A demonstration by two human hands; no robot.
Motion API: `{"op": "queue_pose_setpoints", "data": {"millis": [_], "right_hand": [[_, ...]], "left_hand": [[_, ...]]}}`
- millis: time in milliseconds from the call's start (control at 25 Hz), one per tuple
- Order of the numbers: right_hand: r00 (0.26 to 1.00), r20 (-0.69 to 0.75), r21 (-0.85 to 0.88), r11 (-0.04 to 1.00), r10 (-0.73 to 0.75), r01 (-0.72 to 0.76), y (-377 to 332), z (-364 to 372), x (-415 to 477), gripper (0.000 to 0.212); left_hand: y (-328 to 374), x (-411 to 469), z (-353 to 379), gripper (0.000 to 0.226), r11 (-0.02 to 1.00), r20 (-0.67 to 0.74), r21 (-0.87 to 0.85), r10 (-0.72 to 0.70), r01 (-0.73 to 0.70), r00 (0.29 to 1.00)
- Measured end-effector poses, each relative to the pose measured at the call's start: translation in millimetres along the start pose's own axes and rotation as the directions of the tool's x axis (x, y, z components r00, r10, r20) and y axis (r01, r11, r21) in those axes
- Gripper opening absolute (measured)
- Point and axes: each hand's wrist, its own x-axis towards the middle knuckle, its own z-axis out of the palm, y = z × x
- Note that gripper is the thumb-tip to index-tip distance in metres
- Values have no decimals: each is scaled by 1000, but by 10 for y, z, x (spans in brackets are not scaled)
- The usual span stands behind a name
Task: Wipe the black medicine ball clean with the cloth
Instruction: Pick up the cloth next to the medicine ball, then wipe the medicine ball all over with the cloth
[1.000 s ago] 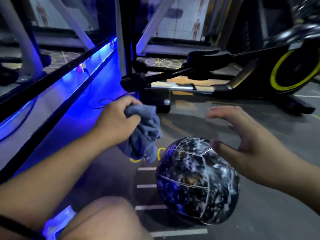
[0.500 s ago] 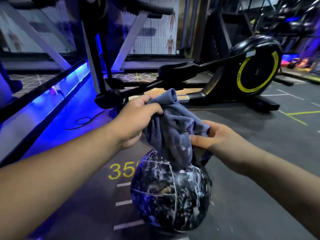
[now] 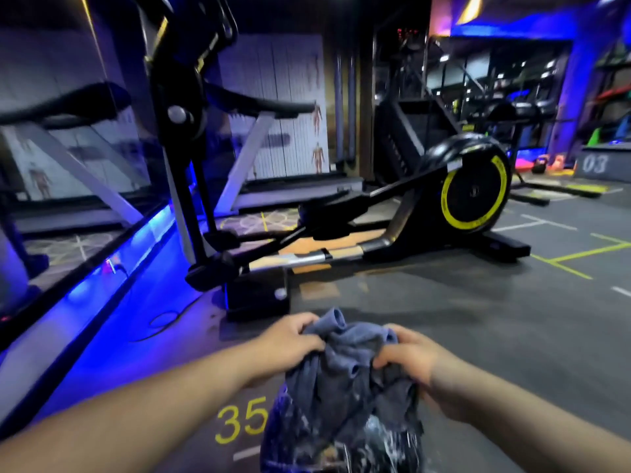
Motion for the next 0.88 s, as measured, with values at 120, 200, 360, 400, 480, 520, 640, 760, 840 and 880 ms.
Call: {"op": "queue_pose_setpoints", "data": {"millis": [120,200,360,400,480,520,640,760,840,880], "right_hand": [[998,-24,88,995,53,-51,6,48,-46,22],[996,-94,-30,999,10,-12,53,2,-3,18],[998,-54,-218,975,-45,32,197,-137,-5,9],[999,-32,-245,969,-34,25,211,-174,-1,10],[999,-31,-357,934,-14,2,273,-216,41,10],[999,-44,-416,909,-6,-13,298,-218,68,9],[995,-97,-482,874,16,-61,389,-168,210,7],[983,-184,-510,853,13,-107,475,-144,434,4],[970,-244,-546,822,27,-160,567,-172,613,7],[966,-255,-591,786,30,-181,616,-202,696,9]], "left_hand": [[3,-51,54,13,999,-8,-24,-29,29,1000],[-58,-59,88,13,999,-26,-32,-19,18,999],[-370,-91,218,37,998,-101,-61,-5,-1,995],[-460,-91,238,44,999,-110,-40,-23,19,994],[-662,-73,286,49,996,-95,-17,-84,83,992],[-744,-63,303,45,995,-81,-33,-94,91,992],[-920,53,305,33,997,-78,-9,-80,80,994],[-1047,246,220,43,995,-64,27,-96,98,993],[-1118,381,212,38,990,-59,30,-138,140,989],[-1137,438,230,30,990,-69,27,-136,138,988]]}}
